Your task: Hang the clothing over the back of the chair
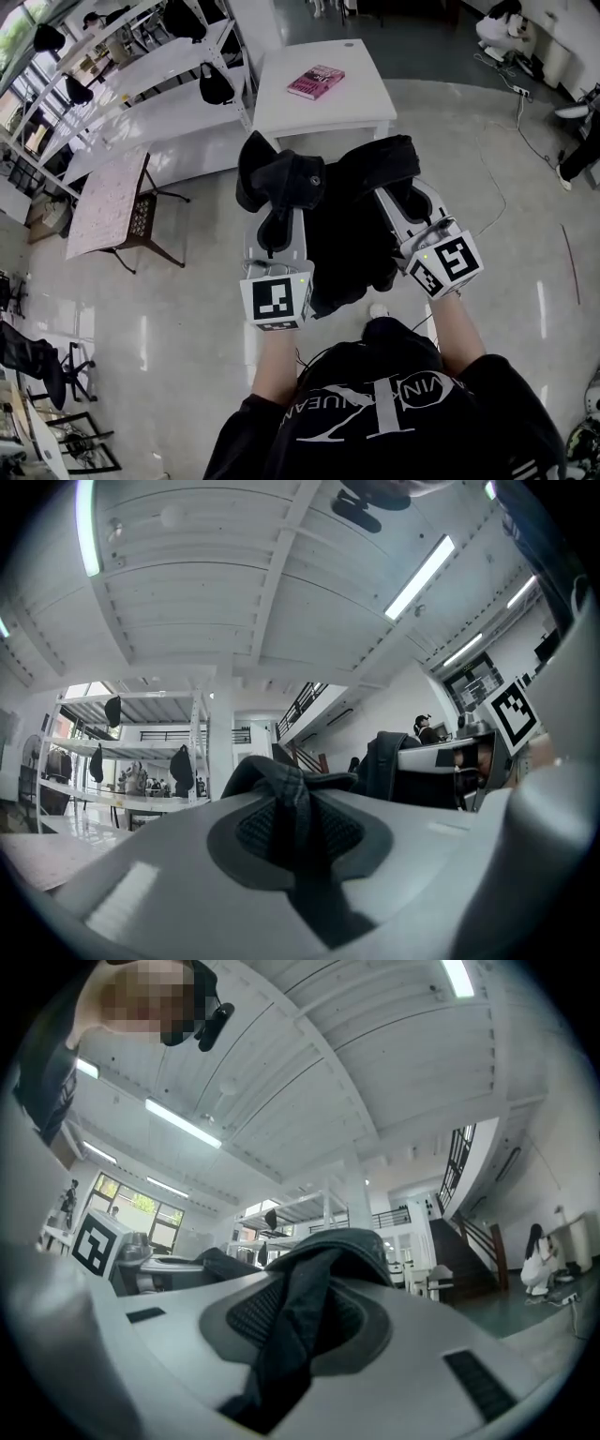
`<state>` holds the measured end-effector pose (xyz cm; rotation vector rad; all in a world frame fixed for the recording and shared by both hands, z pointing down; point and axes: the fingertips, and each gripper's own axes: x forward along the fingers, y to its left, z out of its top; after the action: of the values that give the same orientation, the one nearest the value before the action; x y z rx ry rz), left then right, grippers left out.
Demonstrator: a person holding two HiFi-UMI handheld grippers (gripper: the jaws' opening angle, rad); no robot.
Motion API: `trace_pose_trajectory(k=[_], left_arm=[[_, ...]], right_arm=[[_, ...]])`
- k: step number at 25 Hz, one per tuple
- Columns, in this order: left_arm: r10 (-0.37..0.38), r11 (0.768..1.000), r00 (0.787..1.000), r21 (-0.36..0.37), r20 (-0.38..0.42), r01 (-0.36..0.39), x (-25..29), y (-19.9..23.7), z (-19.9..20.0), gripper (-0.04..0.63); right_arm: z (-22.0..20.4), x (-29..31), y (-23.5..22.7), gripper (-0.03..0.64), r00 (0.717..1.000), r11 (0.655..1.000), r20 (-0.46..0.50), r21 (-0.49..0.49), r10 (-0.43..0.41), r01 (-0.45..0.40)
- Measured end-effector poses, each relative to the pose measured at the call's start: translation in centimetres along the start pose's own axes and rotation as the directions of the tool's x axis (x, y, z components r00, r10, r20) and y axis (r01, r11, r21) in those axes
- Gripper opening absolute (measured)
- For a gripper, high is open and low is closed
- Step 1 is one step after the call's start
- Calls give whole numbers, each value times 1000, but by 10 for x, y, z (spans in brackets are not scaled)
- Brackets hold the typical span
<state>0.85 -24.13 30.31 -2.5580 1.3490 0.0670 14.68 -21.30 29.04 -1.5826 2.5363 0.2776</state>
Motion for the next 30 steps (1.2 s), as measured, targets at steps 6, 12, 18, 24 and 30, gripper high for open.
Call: trace_pose_trajectory(k=[6,12,18,24,30], left_arm=[[42,999,998,28,53,-44,37,16,15,60],[68,998,997,16,26,-68,99,36,10,60],[76,997,996,19,-39,-75,148,42,-25,61],[93,995,988,30,-126,-90,187,59,-64,61],[83,996,974,57,-211,-73,223,63,-99,62]], right_arm=[[14,34,-35,94,999,999,18,-18,37,-37],[6,90,-78,91,998,999,-40,-18,46,-47],[-35,130,-120,87,991,998,-119,2,66,-66],[-78,170,-145,86,975,994,-199,-17,99,-105],[-120,200,-164,86,950,986,-292,-89,110,-141]])
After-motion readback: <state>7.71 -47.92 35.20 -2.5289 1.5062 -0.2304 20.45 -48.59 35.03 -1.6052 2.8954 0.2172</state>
